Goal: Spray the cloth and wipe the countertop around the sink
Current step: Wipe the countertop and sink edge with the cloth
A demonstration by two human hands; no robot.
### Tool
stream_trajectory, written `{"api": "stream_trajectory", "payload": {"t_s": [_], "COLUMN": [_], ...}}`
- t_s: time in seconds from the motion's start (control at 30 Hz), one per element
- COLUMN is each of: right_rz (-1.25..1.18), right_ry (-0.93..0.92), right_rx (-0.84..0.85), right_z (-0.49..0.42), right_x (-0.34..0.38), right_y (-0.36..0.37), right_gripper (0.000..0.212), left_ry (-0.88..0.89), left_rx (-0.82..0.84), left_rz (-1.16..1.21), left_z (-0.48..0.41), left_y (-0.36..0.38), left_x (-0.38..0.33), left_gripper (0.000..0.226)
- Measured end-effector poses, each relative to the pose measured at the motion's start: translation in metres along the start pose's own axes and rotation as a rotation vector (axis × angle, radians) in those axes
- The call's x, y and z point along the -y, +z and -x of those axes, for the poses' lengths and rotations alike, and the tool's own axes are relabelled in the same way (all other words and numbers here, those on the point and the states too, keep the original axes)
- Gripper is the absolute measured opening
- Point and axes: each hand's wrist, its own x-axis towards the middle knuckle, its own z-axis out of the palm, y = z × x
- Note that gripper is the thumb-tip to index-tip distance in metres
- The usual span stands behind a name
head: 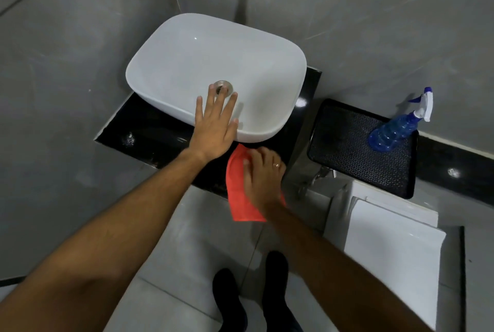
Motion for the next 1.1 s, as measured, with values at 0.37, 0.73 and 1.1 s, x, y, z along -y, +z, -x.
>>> {"api": "stream_trajectory", "payload": {"t_s": [0.37,0.73,1.1], "right_rz": [0.214,0.306,0.312], "right_ry": [-0.442,-0.677,-0.758], "right_rx": [-0.084,0.050,0.081], "right_z": [-0.113,-0.125,-0.133], "right_x": [-0.018,-0.024,-0.008], "right_y": [-0.046,-0.025,-0.017], "right_gripper": [0.033,0.054,0.053], "left_ry": [-0.285,-0.065,0.052], "left_rx": [0.247,0.227,0.220], "left_rz": [-0.003,-0.059,-0.065], "left_z": [0.095,0.088,0.076], "left_y": [0.100,0.126,0.087], "left_x": [-0.102,-0.047,0.064], "left_gripper": [0.070,0.079,0.076]}}
